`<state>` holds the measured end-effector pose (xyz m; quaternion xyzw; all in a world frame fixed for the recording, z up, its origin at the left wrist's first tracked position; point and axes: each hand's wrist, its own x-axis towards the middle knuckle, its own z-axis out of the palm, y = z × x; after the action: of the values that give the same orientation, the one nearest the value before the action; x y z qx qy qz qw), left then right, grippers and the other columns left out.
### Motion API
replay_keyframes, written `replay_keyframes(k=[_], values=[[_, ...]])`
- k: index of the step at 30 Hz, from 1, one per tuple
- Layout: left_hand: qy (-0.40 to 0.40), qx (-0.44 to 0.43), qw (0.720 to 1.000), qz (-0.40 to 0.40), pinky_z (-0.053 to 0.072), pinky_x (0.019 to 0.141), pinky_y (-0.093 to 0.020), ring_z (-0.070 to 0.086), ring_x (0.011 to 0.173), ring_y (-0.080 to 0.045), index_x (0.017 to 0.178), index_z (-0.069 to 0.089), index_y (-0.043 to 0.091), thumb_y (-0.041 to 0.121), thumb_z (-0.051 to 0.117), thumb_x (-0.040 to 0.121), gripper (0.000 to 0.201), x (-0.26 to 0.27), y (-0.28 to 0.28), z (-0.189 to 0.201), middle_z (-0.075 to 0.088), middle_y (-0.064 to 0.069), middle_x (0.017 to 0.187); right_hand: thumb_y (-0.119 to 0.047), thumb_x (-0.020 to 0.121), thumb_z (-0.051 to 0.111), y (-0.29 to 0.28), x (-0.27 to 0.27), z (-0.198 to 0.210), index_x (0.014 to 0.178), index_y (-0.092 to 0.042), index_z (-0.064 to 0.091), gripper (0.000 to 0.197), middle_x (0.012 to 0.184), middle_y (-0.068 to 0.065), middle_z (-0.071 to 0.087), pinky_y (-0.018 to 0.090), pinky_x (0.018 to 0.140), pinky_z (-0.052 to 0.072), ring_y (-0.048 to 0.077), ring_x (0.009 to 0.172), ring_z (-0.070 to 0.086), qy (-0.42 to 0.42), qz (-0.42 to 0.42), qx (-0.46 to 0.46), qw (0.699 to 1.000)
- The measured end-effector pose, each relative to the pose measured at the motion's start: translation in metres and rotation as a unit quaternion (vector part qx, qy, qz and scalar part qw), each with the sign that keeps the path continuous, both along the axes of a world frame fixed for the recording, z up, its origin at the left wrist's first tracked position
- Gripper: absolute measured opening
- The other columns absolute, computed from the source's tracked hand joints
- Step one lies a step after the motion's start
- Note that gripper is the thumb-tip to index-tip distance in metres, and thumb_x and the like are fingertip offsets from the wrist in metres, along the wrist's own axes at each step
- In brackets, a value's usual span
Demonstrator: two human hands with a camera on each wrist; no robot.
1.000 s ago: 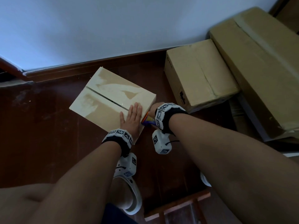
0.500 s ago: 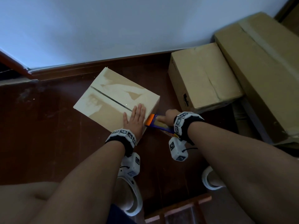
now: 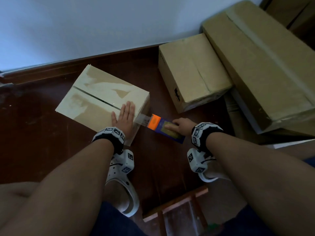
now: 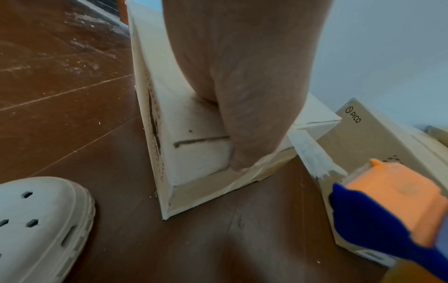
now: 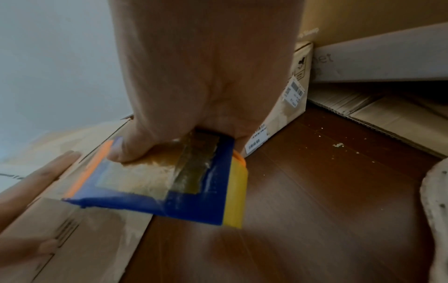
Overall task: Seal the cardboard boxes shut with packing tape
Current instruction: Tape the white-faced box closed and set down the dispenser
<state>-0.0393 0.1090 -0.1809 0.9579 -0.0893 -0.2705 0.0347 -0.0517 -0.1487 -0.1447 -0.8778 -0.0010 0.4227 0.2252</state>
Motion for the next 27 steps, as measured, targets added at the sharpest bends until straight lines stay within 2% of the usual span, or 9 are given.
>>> replay_keyframes(k=[2, 5, 7, 11, 16, 18, 21, 23, 27], values=[[-0.007, 0.000, 1.000, 0.003, -0.006, 0.114, -0.058, -0.024, 0.145, -0.016, 0.148, -0.026, 0.021, 0.021, 0.037, 0.099, 0.080, 0.001, 0.002, -0.006, -0.034, 0.003, 0.155, -0.060, 0.093, 0.042, -0.003, -0.002, -0.002, 0.109, -0.009, 0.061, 0.057, 0.097, 0.009, 0.060, 0.033, 0.071, 0.039, 0.026, 0.089, 0.058, -0.009, 0.009, 0.007, 1.000], [-0.014, 0.016, 1.000, 0.001, -0.004, 0.114, -0.058, -0.023, 0.145, -0.016, 0.145, -0.031, 0.022, 0.022, 0.041, 0.098, 0.086, 0.001, 0.003, -0.008, -0.034, 0.003, 0.155, -0.058, 0.094, 0.044, -0.007, -0.004, -0.004, 0.117, -0.014, 0.060, 0.052, 0.104, 0.008, 0.062, 0.030, 0.072, 0.038, 0.025, 0.095, 0.058, -0.018, 0.037, 0.009, 0.999], [-0.003, 0.010, 1.000, -0.004, -0.005, 0.114, -0.058, -0.023, 0.145, -0.017, 0.147, -0.028, 0.021, 0.024, 0.040, 0.098, 0.084, 0.001, 0.002, -0.004, -0.034, 0.002, 0.155, -0.056, 0.094, 0.045, -0.013, -0.008, -0.003, 0.116, -0.014, 0.061, 0.050, 0.107, 0.009, 0.062, 0.029, 0.073, 0.038, 0.025, 0.096, 0.058, -0.016, 0.045, 0.005, 0.999], [0.005, 0.003, 1.000, -0.005, -0.007, 0.114, -0.058, -0.024, 0.145, -0.017, 0.150, -0.024, 0.020, 0.030, 0.039, 0.099, 0.082, 0.000, 0.002, 0.001, -0.033, 0.003, 0.155, -0.058, 0.095, 0.041, -0.002, -0.004, -0.001, 0.103, -0.013, 0.060, 0.049, 0.092, 0.008, 0.054, 0.031, 0.071, 0.035, 0.024, 0.082, 0.050, -0.014, 0.068, -0.043, 0.997], [0.009, 0.000, 1.000, -0.006, -0.008, 0.114, -0.057, -0.024, 0.145, -0.017, 0.150, -0.024, 0.019, 0.029, 0.040, 0.097, 0.083, 0.000, 0.000, 0.004, -0.034, 0.002, 0.155, -0.064, 0.092, 0.039, 0.004, 0.003, -0.001, 0.091, -0.012, 0.057, 0.055, 0.079, 0.005, 0.052, 0.033, 0.068, 0.037, 0.025, 0.079, 0.052, 0.009, 0.038, -0.056, 0.998], [0.006, 0.000, 1.000, -0.007, -0.008, 0.114, -0.057, -0.024, 0.145, -0.017, 0.149, -0.024, 0.020, 0.030, 0.040, 0.097, 0.083, -0.001, 0.000, 0.004, -0.033, 0.002, 0.155, -0.065, 0.092, 0.037, 0.003, 0.002, -0.001, 0.081, -0.014, 0.053, 0.055, 0.072, 0.002, 0.047, 0.033, 0.067, 0.037, 0.024, 0.075, 0.050, 0.012, 0.021, -0.064, 0.998], [0.000, -0.001, 1.000, -0.003, -0.006, 0.115, -0.057, -0.024, 0.145, -0.016, 0.149, -0.024, 0.020, 0.029, 0.041, 0.097, 0.083, -0.001, 0.000, 0.002, -0.033, 0.003, 0.155, -0.068, 0.091, 0.036, 0.013, 0.005, -0.003, 0.067, -0.017, 0.043, 0.056, 0.070, 0.004, 0.045, 0.033, 0.062, 0.037, 0.021, 0.064, 0.047, 0.007, 0.020, -0.088, 0.996], [-0.007, -0.001, 1.000, -0.002, -0.005, 0.116, -0.058, -0.024, 0.145, -0.016, 0.148, -0.025, 0.021, 0.024, 0.040, 0.098, 0.083, -0.001, 0.000, -0.002, -0.034, 0.004, 0.155, -0.067, 0.091, 0.037, 0.021, 0.008, -0.003, 0.069, -0.015, 0.043, 0.057, 0.075, 0.006, 0.048, 0.034, 0.064, 0.039, 0.024, 0.069, 0.050, -0.002, 0.017, -0.110, 0.994], [-0.036, -0.007, 0.999, -0.001, -0.005, 0.114, -0.059, -0.025, 0.144, -0.015, 0.147, -0.028, 0.024, 0.015, 0.042, 0.097, 0.086, -0.001, 0.001, -0.012, -0.036, 0.005, 0.154, -0.059, 0.094, 0.041, 0.042, 0.019, 0.003, 0.086, -0.009, 0.051, 0.052, 0.086, 0.010, 0.053, 0.034, 0.067, 0.042, 0.029, 0.077, 0.054, -0.013, 0.015, -0.119, 0.993]])
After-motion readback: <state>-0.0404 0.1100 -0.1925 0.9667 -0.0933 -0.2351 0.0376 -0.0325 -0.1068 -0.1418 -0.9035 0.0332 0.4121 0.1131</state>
